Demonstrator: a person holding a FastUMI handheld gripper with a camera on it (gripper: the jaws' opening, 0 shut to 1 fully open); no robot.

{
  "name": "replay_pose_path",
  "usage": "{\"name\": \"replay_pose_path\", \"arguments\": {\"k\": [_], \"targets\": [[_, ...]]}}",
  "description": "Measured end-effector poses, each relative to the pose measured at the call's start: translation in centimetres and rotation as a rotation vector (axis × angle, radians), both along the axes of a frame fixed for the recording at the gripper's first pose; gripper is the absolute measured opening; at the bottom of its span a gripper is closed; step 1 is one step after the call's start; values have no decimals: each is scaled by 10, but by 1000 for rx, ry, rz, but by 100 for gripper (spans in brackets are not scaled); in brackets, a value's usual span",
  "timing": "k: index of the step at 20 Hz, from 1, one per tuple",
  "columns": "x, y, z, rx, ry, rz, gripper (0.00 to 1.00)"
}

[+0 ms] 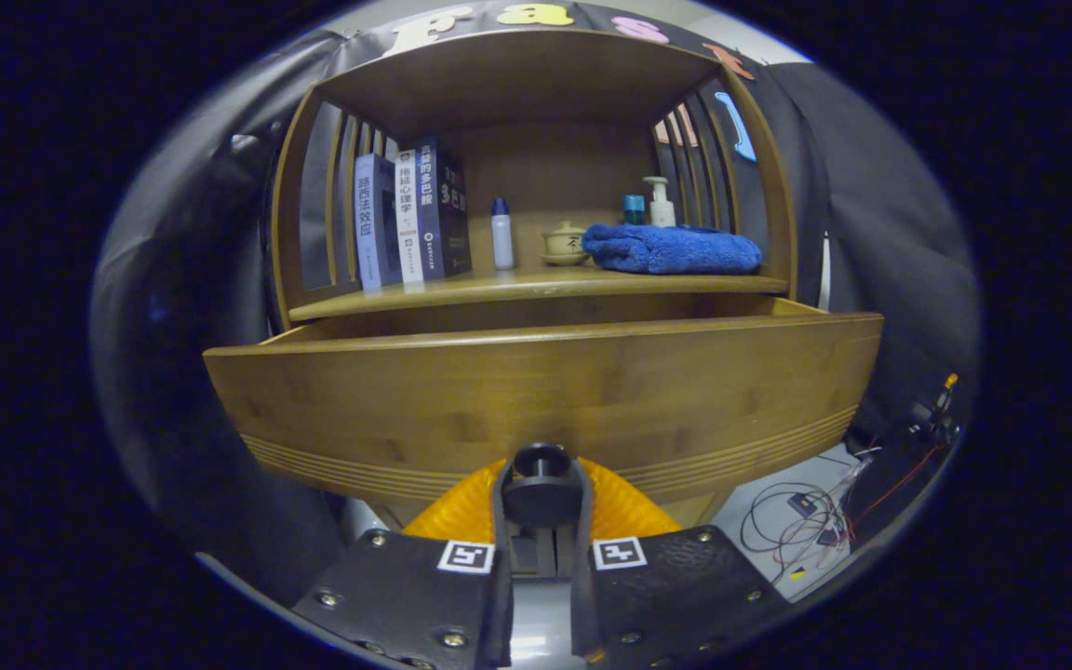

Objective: Pull open the drawer, take out the items inside it, and place them on the countertop above the cabinet.

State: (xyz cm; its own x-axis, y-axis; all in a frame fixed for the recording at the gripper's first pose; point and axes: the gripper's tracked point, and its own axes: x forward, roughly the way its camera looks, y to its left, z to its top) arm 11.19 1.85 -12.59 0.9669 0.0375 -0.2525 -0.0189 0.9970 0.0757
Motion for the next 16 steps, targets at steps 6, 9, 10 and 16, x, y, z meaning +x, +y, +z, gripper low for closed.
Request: {"name": "replay_pose_path", "arguments": {"k": [6,9,10,16], "targets": [[-43,-2,1,-24,-7,18,24],[-56,-6,1,-37,-11,21,24],[-60,-7,0,-40,-13,18,24],[-65,-9,-3,-37,-9,-3,24]]}}
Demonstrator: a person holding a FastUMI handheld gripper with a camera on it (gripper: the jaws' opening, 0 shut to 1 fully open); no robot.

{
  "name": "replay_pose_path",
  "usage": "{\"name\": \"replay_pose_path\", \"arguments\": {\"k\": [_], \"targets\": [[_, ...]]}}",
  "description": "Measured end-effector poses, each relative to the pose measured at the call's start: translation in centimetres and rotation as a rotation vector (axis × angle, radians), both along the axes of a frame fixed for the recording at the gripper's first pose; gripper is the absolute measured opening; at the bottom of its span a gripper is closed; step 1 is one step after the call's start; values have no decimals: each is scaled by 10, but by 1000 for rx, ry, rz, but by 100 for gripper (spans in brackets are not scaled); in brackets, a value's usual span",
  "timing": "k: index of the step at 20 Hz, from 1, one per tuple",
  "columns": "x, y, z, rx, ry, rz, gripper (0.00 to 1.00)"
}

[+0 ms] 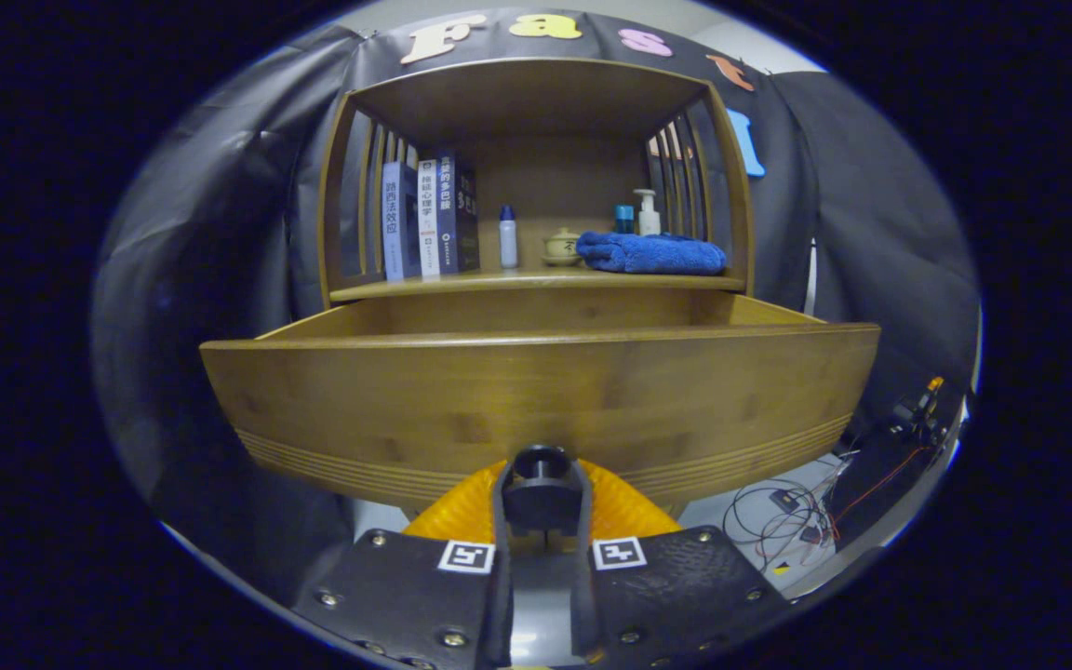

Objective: Pull open the drawer, take out the items inside it, and place them on the countertop above the cabinet.

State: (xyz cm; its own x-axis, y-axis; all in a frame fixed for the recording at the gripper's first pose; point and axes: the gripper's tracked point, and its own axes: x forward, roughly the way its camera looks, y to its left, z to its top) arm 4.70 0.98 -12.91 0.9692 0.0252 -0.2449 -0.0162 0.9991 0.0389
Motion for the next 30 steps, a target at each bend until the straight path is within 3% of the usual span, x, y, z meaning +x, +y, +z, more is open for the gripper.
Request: {"name": "replay_pose_path", "arguments": {"k": [3,7,13,20,26,30], "targets": [[0,2,-20,6,79,12,26],[0,0,9,52,-12,-10,53],[-12,10,36,35,19,-11,100],[-22,28,102,0,50,72,100],[10,56,138,-15,116,139,100],[56,32,136,-55,219,35,97]]}}
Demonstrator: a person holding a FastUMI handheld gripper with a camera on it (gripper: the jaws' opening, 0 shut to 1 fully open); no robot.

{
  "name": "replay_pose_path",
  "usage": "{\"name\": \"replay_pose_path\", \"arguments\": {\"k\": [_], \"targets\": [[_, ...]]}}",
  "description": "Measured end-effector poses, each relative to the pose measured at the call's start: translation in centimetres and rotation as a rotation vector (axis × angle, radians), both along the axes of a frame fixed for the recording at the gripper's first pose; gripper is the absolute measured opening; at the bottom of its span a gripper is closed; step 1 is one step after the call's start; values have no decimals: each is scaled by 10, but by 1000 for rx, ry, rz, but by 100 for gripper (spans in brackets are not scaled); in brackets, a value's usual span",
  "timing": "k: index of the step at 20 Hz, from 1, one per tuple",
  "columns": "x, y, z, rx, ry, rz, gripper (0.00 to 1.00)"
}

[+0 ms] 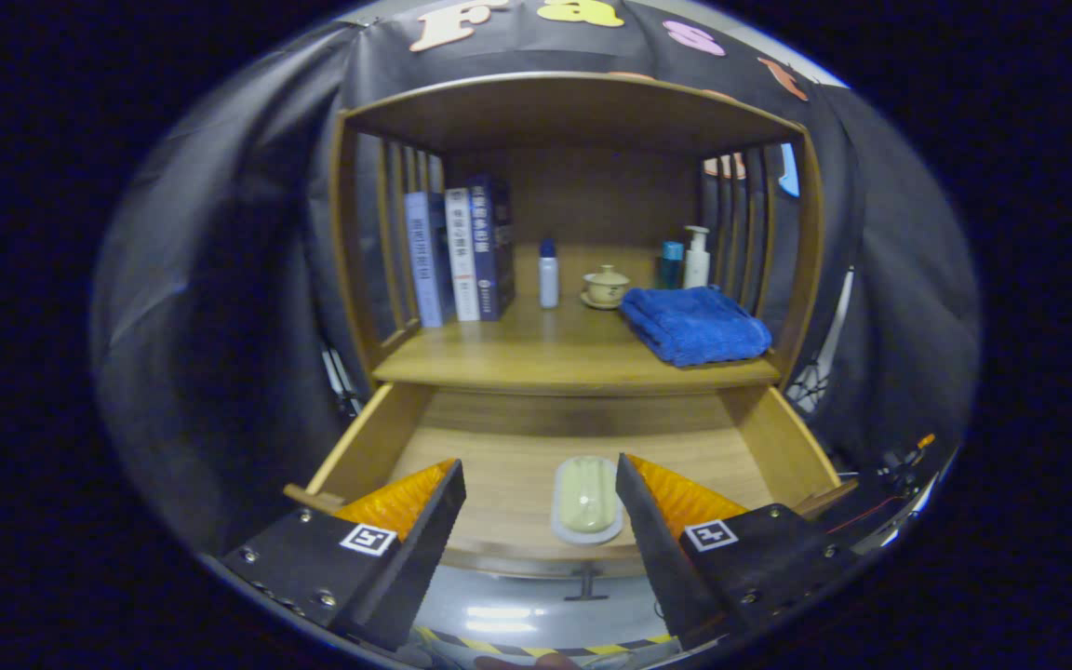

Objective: Pull open the drawer, take out the items inside it, and place them on the countertop above the cabinet.

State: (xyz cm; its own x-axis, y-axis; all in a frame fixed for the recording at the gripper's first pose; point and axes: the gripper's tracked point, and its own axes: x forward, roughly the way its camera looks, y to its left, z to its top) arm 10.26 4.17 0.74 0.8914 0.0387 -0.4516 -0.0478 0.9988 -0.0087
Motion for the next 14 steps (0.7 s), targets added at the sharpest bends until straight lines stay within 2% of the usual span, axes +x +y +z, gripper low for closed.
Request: {"name": "replay_pose_path", "arguments": {"k": [4,7,10,12,14], "targets": [[39,-18,-44,52,202,-58,97],[63,-32,-77,43,292,-112,98],[72,-34,-98,30,354,-99,97],[73,-27,-107,39,382,-69,82],[73,-28,-114,1,399,-57,82]]}}
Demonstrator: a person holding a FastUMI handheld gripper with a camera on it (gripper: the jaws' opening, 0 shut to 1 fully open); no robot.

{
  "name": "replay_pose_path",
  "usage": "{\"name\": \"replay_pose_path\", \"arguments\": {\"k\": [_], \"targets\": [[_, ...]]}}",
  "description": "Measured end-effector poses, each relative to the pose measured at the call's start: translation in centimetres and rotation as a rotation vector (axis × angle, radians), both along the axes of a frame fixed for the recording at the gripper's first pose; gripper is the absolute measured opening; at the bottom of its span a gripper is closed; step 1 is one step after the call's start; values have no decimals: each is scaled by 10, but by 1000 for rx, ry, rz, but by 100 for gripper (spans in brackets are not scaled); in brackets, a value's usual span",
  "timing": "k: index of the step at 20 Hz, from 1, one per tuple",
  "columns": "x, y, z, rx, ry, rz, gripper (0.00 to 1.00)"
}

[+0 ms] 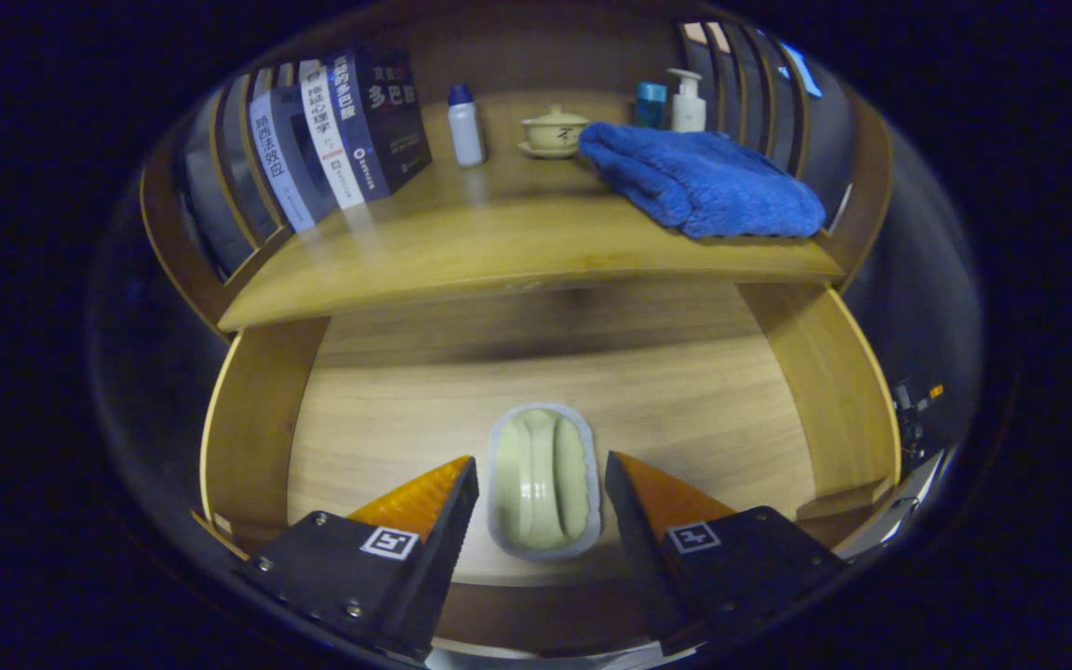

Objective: Pull open the drawer, take out the items inside it, and place them on the countertop above the cabinet.

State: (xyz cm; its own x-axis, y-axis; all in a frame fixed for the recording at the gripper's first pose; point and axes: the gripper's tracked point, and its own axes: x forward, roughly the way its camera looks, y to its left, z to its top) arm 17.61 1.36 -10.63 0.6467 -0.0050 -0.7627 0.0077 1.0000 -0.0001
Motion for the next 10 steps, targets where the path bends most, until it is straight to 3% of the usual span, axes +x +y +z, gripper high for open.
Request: {"name": "replay_pose_path", "arguments": {"k": [4,5,6,10], "targets": [[-5,9,-29,6,78,29,29],[-1,7,-29,12,27,27,29],[3,9,-19,23,16,40,15],[2,11,-6,12,-70,88,14]]}}
